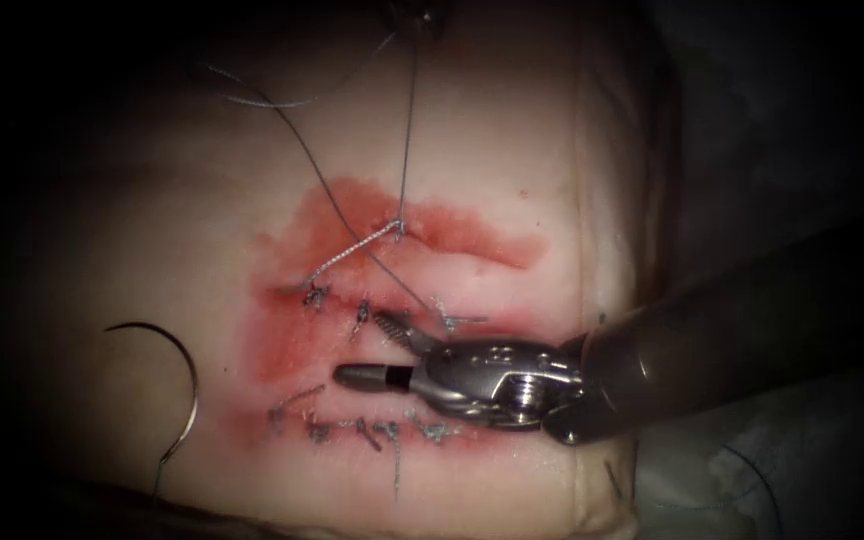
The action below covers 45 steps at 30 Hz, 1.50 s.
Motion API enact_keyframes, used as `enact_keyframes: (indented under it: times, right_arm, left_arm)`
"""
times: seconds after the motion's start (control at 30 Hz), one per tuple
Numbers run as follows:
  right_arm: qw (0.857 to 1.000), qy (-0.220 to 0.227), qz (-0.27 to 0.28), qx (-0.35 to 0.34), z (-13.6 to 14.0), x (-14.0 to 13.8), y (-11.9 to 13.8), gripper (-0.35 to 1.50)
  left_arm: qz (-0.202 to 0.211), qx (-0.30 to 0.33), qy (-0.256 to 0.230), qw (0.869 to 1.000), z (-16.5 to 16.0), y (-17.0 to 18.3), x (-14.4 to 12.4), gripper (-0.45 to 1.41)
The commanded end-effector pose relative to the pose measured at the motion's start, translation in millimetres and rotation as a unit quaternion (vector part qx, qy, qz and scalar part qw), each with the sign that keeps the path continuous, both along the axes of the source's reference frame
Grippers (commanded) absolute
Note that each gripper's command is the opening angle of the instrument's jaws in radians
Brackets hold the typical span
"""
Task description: Wound Closure
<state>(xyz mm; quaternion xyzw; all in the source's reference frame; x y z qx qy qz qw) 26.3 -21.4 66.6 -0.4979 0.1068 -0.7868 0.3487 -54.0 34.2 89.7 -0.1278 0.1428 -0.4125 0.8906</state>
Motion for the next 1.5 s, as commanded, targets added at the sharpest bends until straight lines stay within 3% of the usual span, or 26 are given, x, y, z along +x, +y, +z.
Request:
enact_keyframes:
  times: [0.03,0.17,0.2,0.27,0.43,0.53,0.7,0.9,1.17,1.37,1.5]
  right_arm:
    - [1.0,0.014,0.01,0.001,-1.0,0.1,1.4,1.38]
    - [0.998,0.062,0.029,0.01,-3.6,-2.0,4.1,1.46]
    - [0.995,0.084,0.042,0.03,-4.3,-3.4,5.0,1.46]
    - [0.994,0.085,0.049,0.039,-4.5,-4.6,5.8,1.45]
    - [0.986,0.072,0.13,0.08,-2.6,-6.6,7.8,1.4]
    - [0.98,0.062,0.16,0.099,0.2,-7.8,8.3,1.36]
    - [0.986,0.029,0.143,0.085,2.9,-8.6,8.7,1.26]
    - [0.988,0.023,0.138,0.069,3.4,-8.3,9.1,1.2]
    - [0.991,0.031,0.11,0.066,3.5,-7.9,8.6,1.25]
    - [0.991,0.032,0.107,0.067,3.4,-8.8,8.6,1.26]
    - [0.992,0.032,0.105,0.064,3.4,-9.1,8.5,1.26]
  left_arm:
    - [0.002,0.005,-0.011,1.0,-1.2,0.2,-0.1,-0.45]
    - [-0.007,0.02,-0.063,0.998,-6.8,-2.7,2.5,-0.45]
    - [-0.016,0.023,-0.082,0.996,-9.9,-3.4,3.9,-0.45]
    - [-0.026,0.028,-0.097,0.995,-12.6,-3.3,4.8,-0.45]
    - [-0.039,0.027,-0.122,0.991,-19.3,-3.1,6.5,-0.45]
    - [-0.042,0.027,-0.146,0.988,-23.2,-3.4,6.3,-0.45]
    - [-0.027,0.022,-0.16,0.986,-24.7,-3.7,4.7,-0.45]
    - [-0.014,0.018,-0.173,0.985,-24.6,-3.9,3.7,-0.45]
    - [-0.012,0.014,-0.155,0.988,-27.0,-4.2,4.4,-0.45]
    - [-0.019,0.09,-0.095,0.991,-28.2,-8.2,6.3,-0.45]
    - [0.001,0.17,-0.071,0.983,-28.6,-12.4,8.1,-0.45]
